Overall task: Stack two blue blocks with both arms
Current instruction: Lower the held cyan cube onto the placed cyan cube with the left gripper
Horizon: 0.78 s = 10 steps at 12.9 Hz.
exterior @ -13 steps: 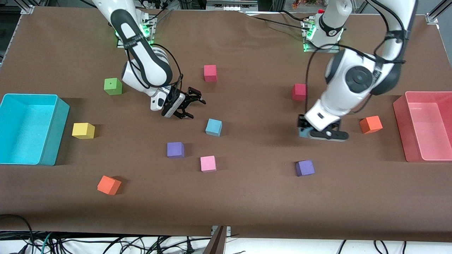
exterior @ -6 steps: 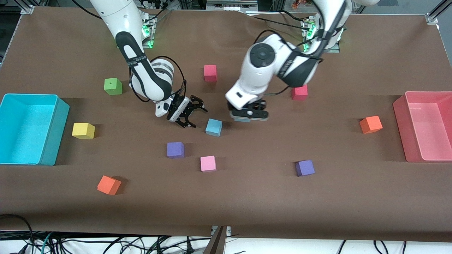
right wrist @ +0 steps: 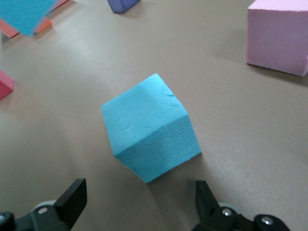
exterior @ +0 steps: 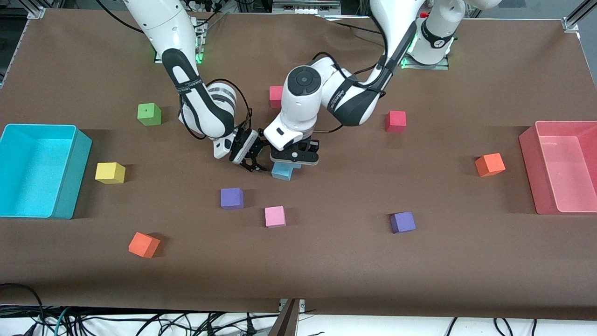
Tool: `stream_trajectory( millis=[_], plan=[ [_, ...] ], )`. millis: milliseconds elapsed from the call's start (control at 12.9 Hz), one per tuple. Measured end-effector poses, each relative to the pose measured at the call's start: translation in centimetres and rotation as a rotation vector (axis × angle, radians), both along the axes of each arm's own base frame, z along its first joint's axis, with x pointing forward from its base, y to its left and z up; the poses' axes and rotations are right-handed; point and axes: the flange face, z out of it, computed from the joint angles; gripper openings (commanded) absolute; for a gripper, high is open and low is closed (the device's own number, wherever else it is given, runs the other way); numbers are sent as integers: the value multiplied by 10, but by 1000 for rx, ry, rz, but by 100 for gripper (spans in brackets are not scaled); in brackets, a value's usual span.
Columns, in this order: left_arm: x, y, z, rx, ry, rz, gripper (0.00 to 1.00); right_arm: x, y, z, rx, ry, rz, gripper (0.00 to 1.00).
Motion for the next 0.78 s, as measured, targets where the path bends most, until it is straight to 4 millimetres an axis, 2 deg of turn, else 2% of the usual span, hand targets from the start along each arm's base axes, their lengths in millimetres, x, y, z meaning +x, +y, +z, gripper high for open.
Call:
stream_trajectory(
  millis=[233,467,778],
  plan=[
    [7,-7,-27,40,31,0,0,9,-9,0,-13,-28,28,99],
    [-7,-31,-43,19,90,-4,0,9,-9,-1,-8,-31,35,99],
    [-20,-44,-56,29,103,-24,0,9,-9,-1,-5,-34,40,100]
  ],
)
